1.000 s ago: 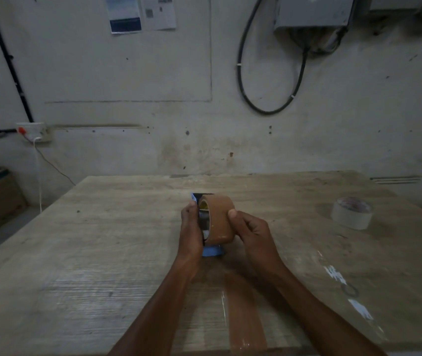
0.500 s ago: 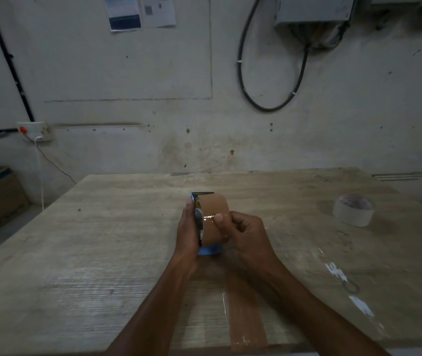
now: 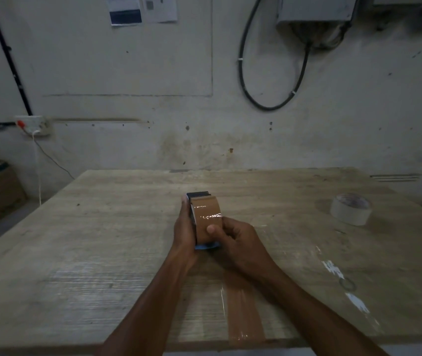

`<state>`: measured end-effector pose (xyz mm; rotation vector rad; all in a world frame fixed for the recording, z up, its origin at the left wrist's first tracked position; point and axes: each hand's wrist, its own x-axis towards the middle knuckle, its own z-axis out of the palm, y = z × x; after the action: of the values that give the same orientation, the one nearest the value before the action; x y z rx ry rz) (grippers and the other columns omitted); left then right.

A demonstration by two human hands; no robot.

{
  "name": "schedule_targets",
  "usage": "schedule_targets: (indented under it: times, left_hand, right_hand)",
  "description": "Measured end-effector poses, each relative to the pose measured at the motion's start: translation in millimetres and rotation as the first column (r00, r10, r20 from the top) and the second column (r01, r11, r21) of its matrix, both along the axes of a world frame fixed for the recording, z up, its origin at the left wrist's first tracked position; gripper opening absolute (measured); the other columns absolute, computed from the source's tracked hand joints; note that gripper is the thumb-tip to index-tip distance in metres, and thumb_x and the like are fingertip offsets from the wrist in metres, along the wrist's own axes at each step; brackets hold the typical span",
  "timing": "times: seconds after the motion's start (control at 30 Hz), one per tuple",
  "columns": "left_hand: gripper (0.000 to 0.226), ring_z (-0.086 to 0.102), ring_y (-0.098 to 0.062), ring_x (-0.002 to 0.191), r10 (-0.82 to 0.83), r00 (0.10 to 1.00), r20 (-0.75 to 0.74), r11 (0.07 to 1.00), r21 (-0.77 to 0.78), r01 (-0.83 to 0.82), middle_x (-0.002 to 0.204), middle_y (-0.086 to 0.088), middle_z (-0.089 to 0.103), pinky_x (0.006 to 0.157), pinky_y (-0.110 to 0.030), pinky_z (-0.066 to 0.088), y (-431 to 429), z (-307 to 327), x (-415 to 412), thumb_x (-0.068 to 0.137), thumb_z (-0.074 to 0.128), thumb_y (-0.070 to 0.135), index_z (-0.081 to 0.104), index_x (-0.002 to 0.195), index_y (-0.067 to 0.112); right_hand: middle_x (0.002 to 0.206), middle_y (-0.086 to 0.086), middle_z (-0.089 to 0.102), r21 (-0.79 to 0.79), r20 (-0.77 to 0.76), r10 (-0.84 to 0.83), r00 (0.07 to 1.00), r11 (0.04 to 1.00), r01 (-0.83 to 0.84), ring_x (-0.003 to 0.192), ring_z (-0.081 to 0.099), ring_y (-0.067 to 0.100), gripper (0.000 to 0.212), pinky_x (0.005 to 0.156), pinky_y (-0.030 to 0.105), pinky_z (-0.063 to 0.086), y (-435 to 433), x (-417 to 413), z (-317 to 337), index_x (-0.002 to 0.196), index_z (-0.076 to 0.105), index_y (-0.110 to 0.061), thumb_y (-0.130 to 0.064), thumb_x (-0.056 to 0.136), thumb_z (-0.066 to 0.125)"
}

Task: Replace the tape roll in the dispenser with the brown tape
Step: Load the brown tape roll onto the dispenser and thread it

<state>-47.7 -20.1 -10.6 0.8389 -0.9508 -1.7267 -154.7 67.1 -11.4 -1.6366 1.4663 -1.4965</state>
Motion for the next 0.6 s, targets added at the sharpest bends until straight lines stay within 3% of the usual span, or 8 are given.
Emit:
schedule_targets:
  times: [0.13, 0.3, 0.5, 0.6]
  left_hand:
    - [0.076, 0.070, -0.020, 0.065, -0.083, 0.996, -0.028, 0.997, -0.003, 0.083, 0.085, -0.011, 0.073, 0.065, -0.033, 0.056, -0.7, -0.9, 0.9, 0.089, 0.039, 0.066, 0.066, 0.117, 0.001]
    - [0.073, 0.071, -0.022, 0.072, -0.101, 0.995, -0.009, 0.994, -0.044, 0.101, 0.089, -0.011, 0.075, 0.073, -0.038, 0.055, 0.6, -0.3, -0.3, 0.086, 0.041, 0.069, 0.071, 0.110, 0.007]
    - [0.077, 0.071, -0.022, 0.068, -0.087, 0.996, -0.034, 0.996, -0.021, 0.086, 0.087, -0.013, 0.073, 0.071, -0.036, 0.056, -0.2, -1.0, -2.2, 0.085, 0.043, 0.070, 0.068, 0.114, 0.002]
    - [0.072, 0.072, -0.021, 0.066, -0.107, 0.994, -0.015, 0.994, -0.012, 0.107, 0.083, -0.010, 0.074, 0.066, -0.036, 0.058, 1.7, -1.2, -2.0, 0.087, 0.042, 0.069, 0.071, 0.106, 0.006]
  right_hand:
    - [0.100, -0.004, 0.076, -0.014, -0.053, -0.043, 0.998, 0.999, 0.043, 0.095, 0.070, 0.010, 0.040, 0.088, 0.043, 0.055, 2.0, 1.3, -0.3, 0.103, 0.076, -0.018, -0.051, 0.088, 0.060]
    - [0.098, -0.006, 0.076, -0.051, -0.038, -0.074, 0.997, 0.996, 0.072, 0.095, 0.068, 0.011, 0.036, 0.087, 0.043, 0.054, 4.9, -0.1, 0.4, 0.101, 0.077, -0.022, -0.051, 0.086, 0.062]
    - [0.091, 0.000, 0.074, -0.063, -0.050, -0.099, 0.994, 0.993, 0.096, 0.089, 0.068, 0.016, 0.041, 0.082, 0.045, 0.054, 5.1, 0.7, 0.6, 0.098, 0.076, -0.020, -0.055, 0.087, 0.058]
    - [0.094, 0.000, 0.074, -0.065, -0.003, -0.073, 0.997, 0.995, 0.073, 0.090, 0.069, 0.017, 0.040, 0.082, 0.047, 0.055, 5.8, 0.6, 0.7, 0.100, 0.073, -0.020, -0.053, 0.092, 0.053]
